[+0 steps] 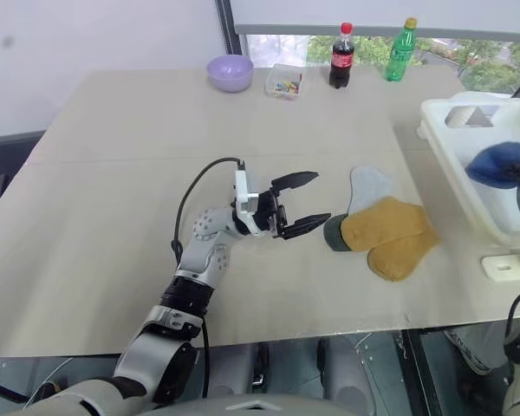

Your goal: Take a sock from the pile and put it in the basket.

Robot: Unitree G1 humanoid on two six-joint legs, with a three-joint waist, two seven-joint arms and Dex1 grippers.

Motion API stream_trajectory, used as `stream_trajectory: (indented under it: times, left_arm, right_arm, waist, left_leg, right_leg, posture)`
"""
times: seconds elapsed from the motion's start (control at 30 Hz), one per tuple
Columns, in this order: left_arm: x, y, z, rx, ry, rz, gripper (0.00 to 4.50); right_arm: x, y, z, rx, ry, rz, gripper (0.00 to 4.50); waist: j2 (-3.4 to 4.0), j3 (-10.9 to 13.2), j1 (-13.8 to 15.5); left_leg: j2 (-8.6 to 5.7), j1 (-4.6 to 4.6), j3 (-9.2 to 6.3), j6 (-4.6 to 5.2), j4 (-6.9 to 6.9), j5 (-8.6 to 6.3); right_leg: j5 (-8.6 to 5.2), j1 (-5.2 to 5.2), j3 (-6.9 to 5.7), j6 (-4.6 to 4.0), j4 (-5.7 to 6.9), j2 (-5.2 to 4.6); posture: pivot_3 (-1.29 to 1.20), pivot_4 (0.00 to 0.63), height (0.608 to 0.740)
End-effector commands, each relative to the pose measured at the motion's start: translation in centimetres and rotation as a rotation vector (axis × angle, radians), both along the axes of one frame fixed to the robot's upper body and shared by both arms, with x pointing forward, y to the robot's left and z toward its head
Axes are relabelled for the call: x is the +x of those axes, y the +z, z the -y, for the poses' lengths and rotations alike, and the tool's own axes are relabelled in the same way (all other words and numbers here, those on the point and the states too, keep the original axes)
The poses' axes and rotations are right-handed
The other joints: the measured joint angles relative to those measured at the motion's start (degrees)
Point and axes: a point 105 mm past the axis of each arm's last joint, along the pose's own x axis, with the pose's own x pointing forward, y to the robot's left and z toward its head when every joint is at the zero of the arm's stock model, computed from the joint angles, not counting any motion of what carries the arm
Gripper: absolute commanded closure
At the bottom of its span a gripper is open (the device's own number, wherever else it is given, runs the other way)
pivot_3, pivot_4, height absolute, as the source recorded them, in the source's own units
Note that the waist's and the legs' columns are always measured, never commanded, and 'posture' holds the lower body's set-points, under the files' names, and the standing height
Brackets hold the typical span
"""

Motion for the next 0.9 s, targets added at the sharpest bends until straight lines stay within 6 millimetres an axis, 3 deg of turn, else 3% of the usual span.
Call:
stream_trajectory:
  times: [0.03,0.1,0.17,0.23,0.47,0.57,0.67,0.8,0.9]
  left_arm:
    - [0.1,0.3,-0.3,-0.004,0.019,0.024,0.0]
    - [0.3,0.1,-0.9,0.005,0.043,0.018,0.0]
    - [0.5,0.0,-1.3,0.014,0.058,0.016,0.0]
    - [0.7,-0.3,-2.1,0.031,0.09,0.003,0.0]
    - [0.2,-0.8,-5.4,0.087,0.167,-0.043,0.0]
    - [-0.7,-1.2,-8.1,0.128,0.238,-0.102,0.0]
    - [-2.1,-1.8,-10.5,0.165,0.31,-0.159,0.0]
    - [-3.9,-2.5,-13.5,0.192,0.44,-0.259,0.0]
    - [-6.2,-3.7,-15.3,0.217,0.501,-0.315,0.0]
  right_arm:
    - [-0.6,1.3,1.7,-0.125,-0.058,0.015,0.58]
    - [-1.3,1.4,2.5,-0.283,-0.08,-0.019,0.07]
    - [-1.6,1.9,2.6,-0.359,-0.074,-0.008,0.07]
    - [-1.6,3.5,1.2,-0.442,-0.006,0.079,0.07]
    - [-2.4,6.1,-9.7,-0.579,0.421,0.432,0.07]
    - [-4.0,4.4,-14.8,-0.522,0.594,0.509,0.07]
    - [-5.5,2.0,-18.1,-0.441,0.703,0.501,0.07]
    - [-7.5,-2.3,-19.9,-0.369,0.804,0.446,0.07]
    - [-9.2,-5.7,-19.0,-0.334,0.843,0.363,0.07]
  waist:
    - [0.04,0.0,-0.1]
    - [0.04,0.0,0.2]
    - [0.09,0.0,0.2]
    - [0.2,-0.1,-0.3]
    - [0.25,-0.1,-1.2]
    - [0.24,-0.1,-0.9]
    - [0.26,-0.1,-0.8]
    - [0.24,-0.1,-0.4]
    - [0.22,-0.2,-0.5]
  left_leg:
    - [0.0,0.0,0.01,0.0,0.0,0.0]
    - [0.0,-0.01,0.03,0.01,-0.01,-0.01]
    - [0.0,-0.01,0.05,0.03,-0.01,-0.02]
    - [0.0,0.0,0.14,0.04,-0.01,-0.02]
    - [0.22,0.27,0.16,0.04,-0.02,-0.03]
    - [0.25,0.25,0.02,0.04,-0.01,-0.02]
    - [0.33,0.18,0.06,0.04,-0.07,-0.03]
    - [0.25,0.09,0.14,0.03,-0.03,-0.03]
    - [0.22,0.11,0.14,0.03,-0.02,-0.03]
  right_leg:
    - [0.0,0.0,0.01,0.0,0.0,0.0]
    - [0.0,-0.01,0.03,0.0,-0.01,0.0]
    - [0.0,-0.01,0.04,0.01,-0.03,0.0]
    - [0.0,-0.04,0.13,0.02,-0.03,0.0]
    - [-0.11,0.01,0.35,0.25,0.08,0.33]
    - [-0.1,0.02,0.52,0.23,0.1,0.57]
    - [-0.11,-0.07,0.61,0.22,0.09,0.63]
    - [-0.15,-0.09,0.69,0.18,0.0,0.48]
    - [-0.24,-0.08,0.77,0.02,-0.04,0.28]
  posture:
    - [0.0,0.15,0.74]
    - [0.0,0.15,0.74]
    - [0.0,0.15,0.74]
    - [0.0,0.15,0.74]
    - [0.0,0.15,0.74]
    - [0.0,0.15,0.74]
    - [0.0,0.15,0.74]
    - [0.0,0.15,0.74]
    - [0.0,0.15,0.74]
